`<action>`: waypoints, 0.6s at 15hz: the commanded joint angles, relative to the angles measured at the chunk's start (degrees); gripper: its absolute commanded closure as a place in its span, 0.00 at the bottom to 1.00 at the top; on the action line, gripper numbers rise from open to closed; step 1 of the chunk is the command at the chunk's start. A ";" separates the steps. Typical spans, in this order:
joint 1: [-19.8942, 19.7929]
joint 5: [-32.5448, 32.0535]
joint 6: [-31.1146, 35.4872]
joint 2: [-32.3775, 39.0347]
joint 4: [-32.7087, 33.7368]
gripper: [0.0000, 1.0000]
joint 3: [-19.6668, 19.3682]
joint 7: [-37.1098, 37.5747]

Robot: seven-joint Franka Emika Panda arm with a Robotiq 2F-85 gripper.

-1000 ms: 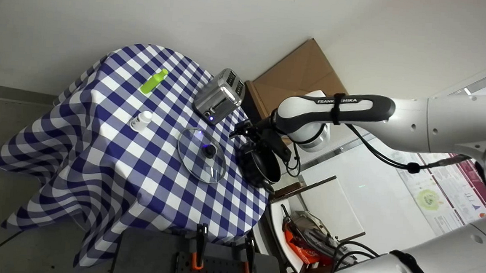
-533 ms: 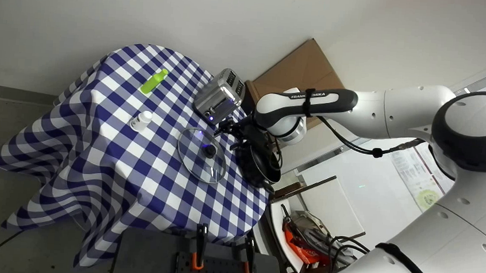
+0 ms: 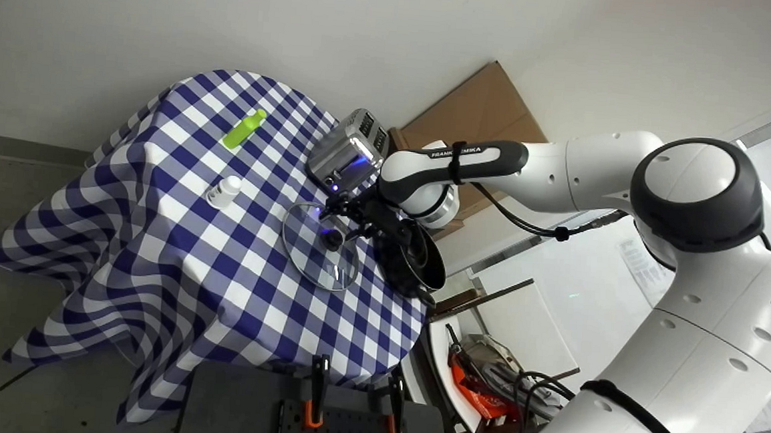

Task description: Pick up the lid from the table and put it on the pot

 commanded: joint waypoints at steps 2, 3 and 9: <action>1.78 -1.60 -2.66 2.67 3.36 0.00 -1.86 0.52; 1.91 -1.71 -2.84 2.97 3.62 0.00 -1.99 0.51; 3.60 -3.66 -1.52 4.56 4.46 0.40 -3.48 1.22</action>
